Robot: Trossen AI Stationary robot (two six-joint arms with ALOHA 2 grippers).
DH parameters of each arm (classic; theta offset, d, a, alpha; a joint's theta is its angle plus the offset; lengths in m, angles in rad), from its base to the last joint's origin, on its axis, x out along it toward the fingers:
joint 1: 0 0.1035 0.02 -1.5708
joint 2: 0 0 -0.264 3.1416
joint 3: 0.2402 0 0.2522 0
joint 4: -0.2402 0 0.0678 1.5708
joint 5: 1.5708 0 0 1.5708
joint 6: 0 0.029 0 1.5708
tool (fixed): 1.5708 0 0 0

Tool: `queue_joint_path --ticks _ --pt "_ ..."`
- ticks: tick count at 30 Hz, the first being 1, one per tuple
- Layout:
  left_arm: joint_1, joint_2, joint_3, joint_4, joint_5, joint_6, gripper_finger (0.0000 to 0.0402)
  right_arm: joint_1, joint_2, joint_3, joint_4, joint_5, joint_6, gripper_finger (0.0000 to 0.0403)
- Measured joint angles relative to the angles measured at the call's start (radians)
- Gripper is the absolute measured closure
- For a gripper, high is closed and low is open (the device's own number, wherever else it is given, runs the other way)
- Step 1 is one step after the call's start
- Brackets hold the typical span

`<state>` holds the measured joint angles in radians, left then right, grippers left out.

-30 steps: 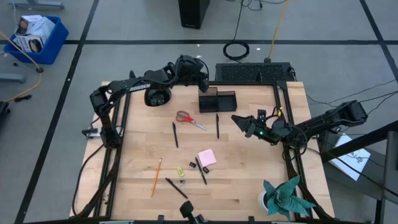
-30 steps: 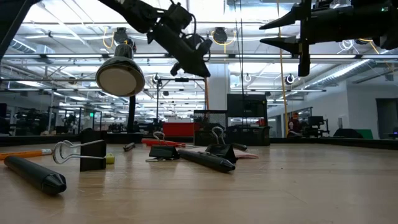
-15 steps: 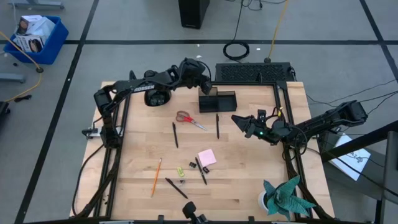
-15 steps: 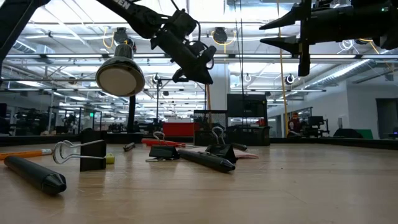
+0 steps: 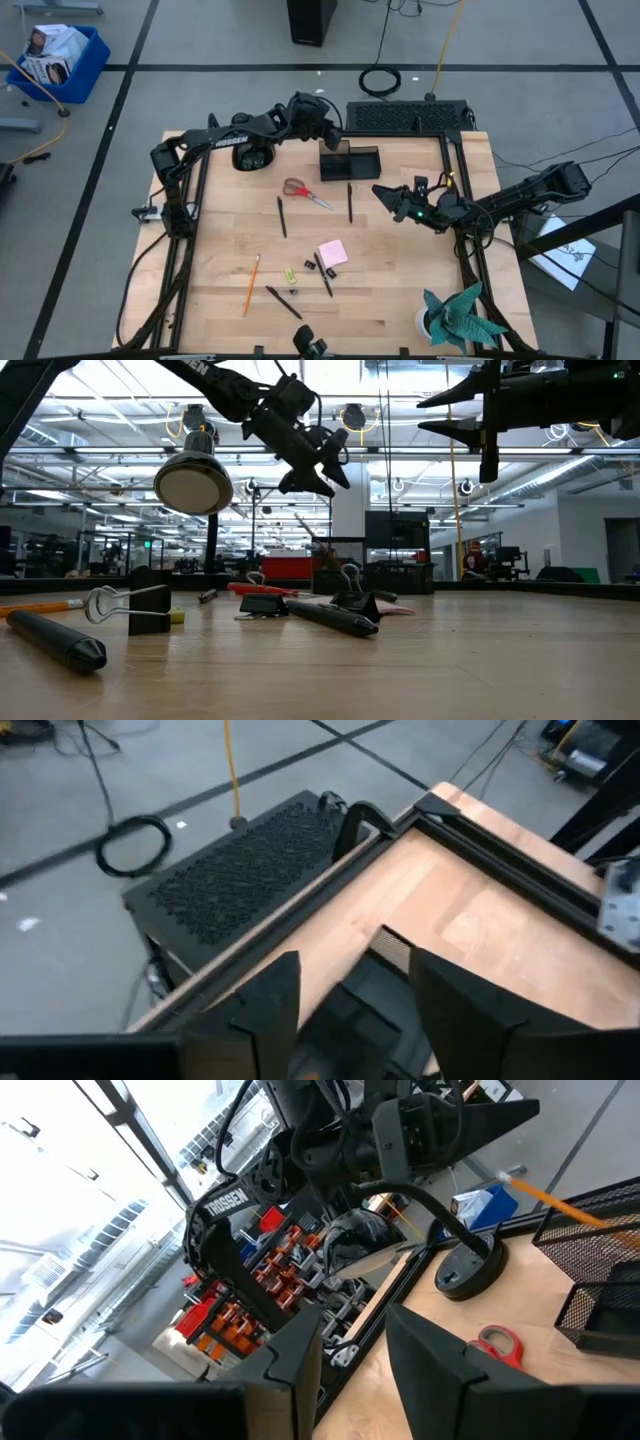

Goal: Pick and place office supplies into organizer
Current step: Put the black binder clip into the black desk organizer

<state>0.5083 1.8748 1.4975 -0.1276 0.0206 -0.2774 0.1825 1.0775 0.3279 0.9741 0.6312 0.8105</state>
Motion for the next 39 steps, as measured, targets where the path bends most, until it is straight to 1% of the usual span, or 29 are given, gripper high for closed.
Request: queue_joint_path --ticks 4,10,13,17,19,21,23,28,32,36,39 --pt "-0.003 -0.028 -0.001 0.001 0.04 -0.007 0.0187 0.0 0.0 0.0 0.0 -0.004 -0.036 0.0298" --pt "-0.016 -0.109 -0.001 -0.005 0.112 -0.025 0.0186 0.0 0.0 0.001 0.007 -0.06 -0.067 0.0298" --pt "-0.028 -0.17 -0.001 -0.02 0.119 -0.041 0.0185 -0.001 -0.001 0.017 -0.026 -0.076 -0.082 0.0298" --pt "-0.034 -0.249 -0.001 -0.066 0.147 -0.134 0.0185 -0.019 0.0 0.079 -0.138 -0.142 -0.119 0.0298" --pt "-0.035 -0.288 -0.001 -0.068 0.184 -0.17 0.0185 -0.027 0.0 0.115 -0.211 -0.143 -0.128 0.0298" --pt "-0.036 -0.325 0.0 -0.072 0.228 -0.182 0.0185 -0.041 0.0 0.148 -0.268 -0.148 -0.148 0.0298" --pt "-0.036 -0.36 0.0 -0.102 0.251 -0.193 0.0185 -0.06 0.0 0.177 -0.308 -0.178 -0.165 0.0298" --pt "-0.036 -0.439 -0.001 -0.196 0.245 -0.179 0.0185 -0.103 0.0 0.261 -0.487 -0.293 -0.176 0.0298" --pt "-0.047 -0.509 -0.026 -0.179 0.244 -0.154 0.0185 -0.117 0.022 0.368 -0.637 -0.325 -0.257 0.0298" --pt "-0.048 -0.583 -0.084 -0.172 0.244 -0.151 0.0185 -0.134 0.078 0.465 -0.755 -0.349 -0.303 0.0298" --pt "-0.047 -0.658 -0.163 -0.148 0.234 -0.178 0.0185 -0.154 0.135 0.521 -0.811 -0.425 -0.299 0.0298"
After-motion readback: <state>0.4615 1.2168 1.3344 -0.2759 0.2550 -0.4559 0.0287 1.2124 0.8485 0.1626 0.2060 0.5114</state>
